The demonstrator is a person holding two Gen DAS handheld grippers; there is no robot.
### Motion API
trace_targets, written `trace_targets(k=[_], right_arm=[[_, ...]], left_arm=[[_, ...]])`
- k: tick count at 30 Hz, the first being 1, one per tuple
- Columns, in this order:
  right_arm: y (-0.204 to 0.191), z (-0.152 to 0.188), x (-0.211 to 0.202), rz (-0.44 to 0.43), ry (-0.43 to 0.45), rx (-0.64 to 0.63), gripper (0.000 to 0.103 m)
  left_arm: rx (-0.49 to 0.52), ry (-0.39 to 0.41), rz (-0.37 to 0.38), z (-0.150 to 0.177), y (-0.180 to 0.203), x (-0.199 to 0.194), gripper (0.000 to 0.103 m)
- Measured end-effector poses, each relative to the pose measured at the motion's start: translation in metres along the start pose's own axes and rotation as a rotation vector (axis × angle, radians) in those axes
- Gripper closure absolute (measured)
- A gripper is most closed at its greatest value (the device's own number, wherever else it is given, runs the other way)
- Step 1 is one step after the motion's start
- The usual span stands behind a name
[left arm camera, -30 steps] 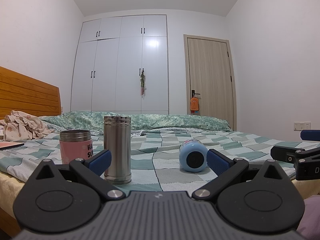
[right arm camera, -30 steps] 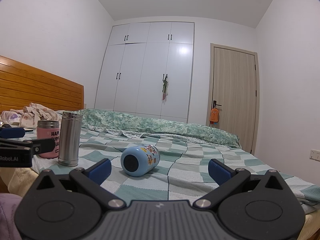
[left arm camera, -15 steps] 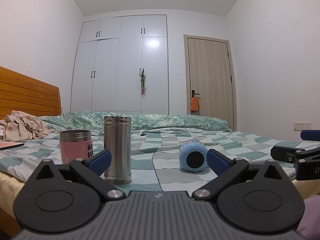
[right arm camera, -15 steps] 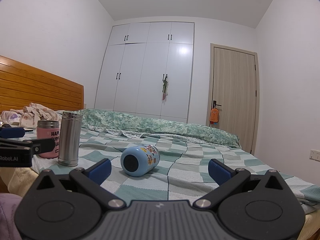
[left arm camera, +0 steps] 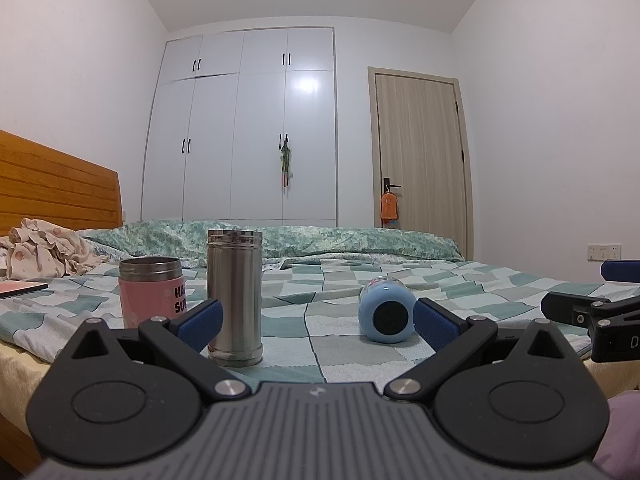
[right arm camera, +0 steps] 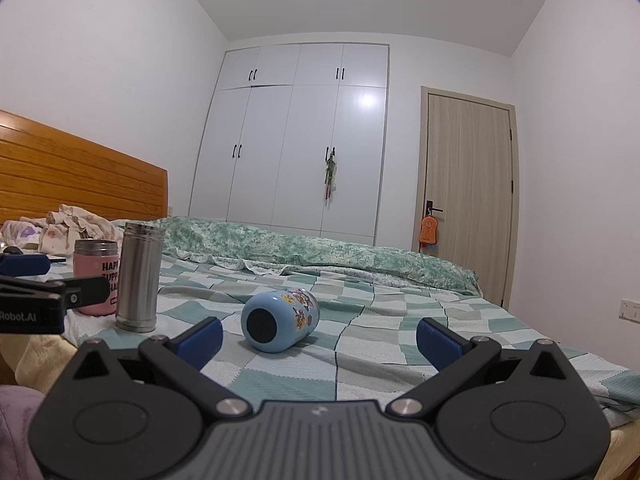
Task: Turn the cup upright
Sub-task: 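Move the right tool to the blue sticker cup and close around it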
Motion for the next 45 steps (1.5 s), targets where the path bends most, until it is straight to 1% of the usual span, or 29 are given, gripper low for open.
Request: trace_targets(k=[7, 10, 15, 19, 24, 28, 31, 34, 38, 41, 45], right_arm=[[0.0, -0.002, 0.0, -0.004, -0.006, -0.001, 0.0], [0.002, -0.006, 0.002, -0.016, -0.015, 0.004, 0.0], [0.011, -0.016, 0.013, -0.03, -0.022, 0.018, 0.0], [0.019, -0.026, 0.026, -0.044, -0.03, 0.012, 0.0], [0.035, -0.044, 0.059, -0.068, -0.058, 0.011, 0.0], [0.054, -0.053, 0.097, -0.078, -0.12, 0.023, 0.0], [0.067, -0.057, 0.123, -0.076, -0.166, 0.029, 0.0], [0.079, -0.06, 0.15, -0.069, -0.211, 0.037, 0.0], [0.087, -0.064, 0.181, -0.074, -0.271, 0.053, 0.0], [0.083, -0.069, 0.203, -0.101, -0.311, 0.066, 0.0], [0.068, -0.08, 0.235, -0.14, -0.372, 0.078, 0.0]], left_arm=[[0.008, -0.04, 0.002, -0.003, -0.003, 0.007, 0.0], [0.0, -0.054, 0.024, -0.01, -0.004, 0.01, 0.0], [0.024, -0.066, 0.052, -0.031, -0.001, 0.022, 0.0], [0.048, -0.1, 0.091, -0.053, 0.002, 0.047, 0.0], [0.095, -0.188, 0.142, -0.079, 0.01, 0.09, 0.0], [0.154, -0.24, 0.176, -0.096, 0.018, 0.127, 0.0], [0.178, -0.313, 0.206, -0.104, 0.023, 0.159, 0.0], [0.187, -0.386, 0.244, -0.107, 0.027, 0.19, 0.0], [0.23, -0.429, 0.264, -0.105, 0.028, 0.22, 0.0], [0.265, -0.447, 0.278, -0.1, 0.023, 0.239, 0.0], [0.303, -0.485, 0.307, -0.09, 0.012, 0.257, 0.0]])
Point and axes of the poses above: each gripper's, at about its wrist camera, not at the fingertips, and x roughly the way its jaws point, y to its right, z to its underside, the point moved 2 cm from there along x, roughly the way its jaws point, and after that the axes turned 9 degrees about -y, right-handed, at the moved point
